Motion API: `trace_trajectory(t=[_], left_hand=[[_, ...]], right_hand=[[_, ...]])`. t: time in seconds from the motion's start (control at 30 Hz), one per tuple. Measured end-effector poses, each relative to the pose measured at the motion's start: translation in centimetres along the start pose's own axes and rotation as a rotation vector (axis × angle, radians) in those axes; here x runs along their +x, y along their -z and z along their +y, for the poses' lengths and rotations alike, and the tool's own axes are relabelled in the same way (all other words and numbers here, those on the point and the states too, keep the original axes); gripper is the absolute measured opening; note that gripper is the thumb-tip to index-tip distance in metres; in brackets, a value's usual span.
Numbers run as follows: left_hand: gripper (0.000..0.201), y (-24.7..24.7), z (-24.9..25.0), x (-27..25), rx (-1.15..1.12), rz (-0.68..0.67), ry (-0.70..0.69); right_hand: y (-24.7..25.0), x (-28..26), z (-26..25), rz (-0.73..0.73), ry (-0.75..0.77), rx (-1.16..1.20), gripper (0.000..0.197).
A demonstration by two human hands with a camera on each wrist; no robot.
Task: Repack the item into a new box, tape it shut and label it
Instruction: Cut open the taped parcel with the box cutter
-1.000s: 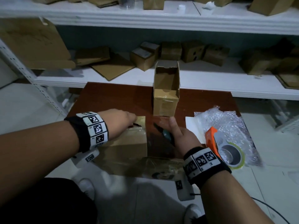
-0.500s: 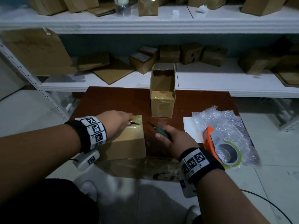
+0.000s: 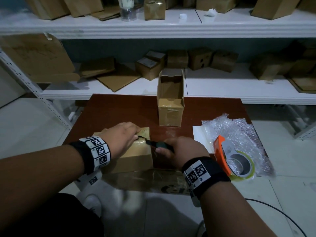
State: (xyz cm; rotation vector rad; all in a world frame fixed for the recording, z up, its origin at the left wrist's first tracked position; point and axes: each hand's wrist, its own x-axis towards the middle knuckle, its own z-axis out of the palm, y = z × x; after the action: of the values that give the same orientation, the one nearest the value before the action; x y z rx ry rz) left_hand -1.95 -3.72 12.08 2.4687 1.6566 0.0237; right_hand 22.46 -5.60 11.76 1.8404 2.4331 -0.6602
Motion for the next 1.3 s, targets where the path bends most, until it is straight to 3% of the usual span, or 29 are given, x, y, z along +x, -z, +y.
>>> trace_trajectory(t=[0.4,0.53,0.7,0.77,0.83,0.93,1.0,1.17,1.3], left_hand=[[0.040,0.0,0.6,0.0,0.011,0.008,-0.019],[0.059,0.4,0.4,-0.2,0.003,0.017,-0.070],[0.057,0.4,0.4,-0.1,0.044,0.020,-0.103],[0.058,0.3,0.6,-0.2,0.049,0.044,-0.103],[0.050,0.5,1.0,-0.1,0.046,0.071,-0.093],[0.032,1.2,1.5,0.7,0.002,0.034,0.037],[0.025,2.0,1.4,1.8,-0.021,0.005,0.167],[0.008,4.0,-1.1,4.3,-0.240,0.106,0.425],[0.013,5.6,-2.9,4.3,-0.512,-0.084,0.495]], right_hand=[[1.0,0.4,-1.6,-0.004,-0.054,-0.031,0.046],[2.2,0.3,0.4,0.026,-0.123,0.032,0.034],[1.2,0.9,0.2,0.053,-0.156,0.075,0.045],[0.7,1.1,-0.1,0.118,-0.196,0.151,0.050],[0.3,1.3,-0.2,0.177,-0.263,0.369,0.053],[-0.7,1.4,-1.3,0.172,-0.308,0.829,0.057],[-1.3,1.4,-2.1,0.112,-0.296,0.966,0.056],[-2.4,2.1,-2.6,0.085,-0.303,0.964,0.066],[-2.9,2.5,-3.2,0.057,-0.323,1.098,0.057]])
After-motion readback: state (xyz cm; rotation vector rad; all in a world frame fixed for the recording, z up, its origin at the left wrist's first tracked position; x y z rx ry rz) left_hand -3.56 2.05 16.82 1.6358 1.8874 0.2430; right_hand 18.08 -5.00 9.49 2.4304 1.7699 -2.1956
